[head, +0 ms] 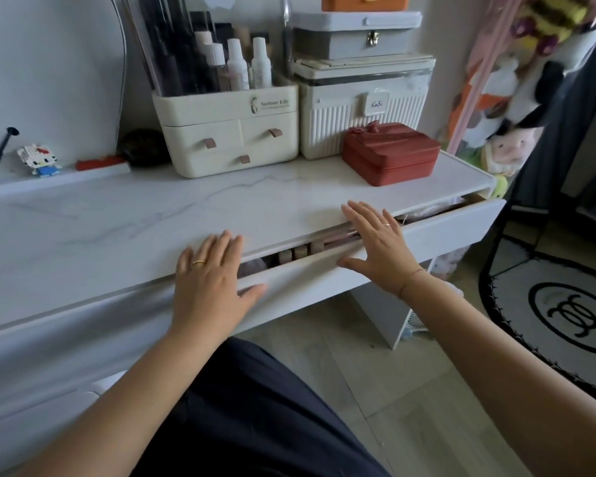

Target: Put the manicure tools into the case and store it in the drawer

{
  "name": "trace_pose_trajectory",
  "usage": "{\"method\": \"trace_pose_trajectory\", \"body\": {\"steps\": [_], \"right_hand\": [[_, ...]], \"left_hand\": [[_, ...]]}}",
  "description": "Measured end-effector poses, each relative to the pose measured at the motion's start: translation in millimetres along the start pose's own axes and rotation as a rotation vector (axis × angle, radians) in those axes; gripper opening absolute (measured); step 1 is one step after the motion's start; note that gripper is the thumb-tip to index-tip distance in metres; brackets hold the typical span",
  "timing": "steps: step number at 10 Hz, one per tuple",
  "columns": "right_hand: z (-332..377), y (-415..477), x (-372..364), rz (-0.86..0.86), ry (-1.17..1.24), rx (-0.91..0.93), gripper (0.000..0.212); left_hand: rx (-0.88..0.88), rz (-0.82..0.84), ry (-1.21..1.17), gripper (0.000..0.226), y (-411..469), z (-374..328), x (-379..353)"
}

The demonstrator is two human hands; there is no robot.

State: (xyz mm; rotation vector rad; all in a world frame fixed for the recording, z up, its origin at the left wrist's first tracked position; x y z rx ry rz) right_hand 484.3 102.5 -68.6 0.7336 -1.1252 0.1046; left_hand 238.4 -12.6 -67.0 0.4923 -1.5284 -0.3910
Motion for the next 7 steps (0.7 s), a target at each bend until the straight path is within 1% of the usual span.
{"method": "trace_pose_trajectory", "body": {"steps": [2, 4, 5, 6, 7], "right_hand": [[7, 24, -12, -0.133, -0.055, -0.059, 0.065], [10, 28, -10, -0.148, -0.104, -0.045, 0.064], [12, 29, -11, -0.089, -0.121, -0.035, 0.066], [7, 34, -10, -0.120, -0.079, 0.039, 0.070], [22, 45, 6, -0.133, 0.118, 0.024, 0.071]], "left_hand": [[-0.007, -0.142, -0.025, 0.062, 4, 19, -12], [-0.009, -0.189, -0.035, 0.063, 2, 19, -13], [-0.032, -0.216, -0.060, 0.058, 0, 25, -18], [-0.151, -0.310, -0.035, 0.054, -13, 34, -32], [-0.194, -0.554, 0.227, 0.036, -13, 80, -30]]}}
Point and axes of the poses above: each hand's wrist, its own y-axis towards the middle knuckle, its own x-axis out of the back of the hand, z = x × y, the point moved 2 cm from there along y, towards the middle knuckle, and after that the axes turned 8 degrees about -z, right-handed, at the moved point
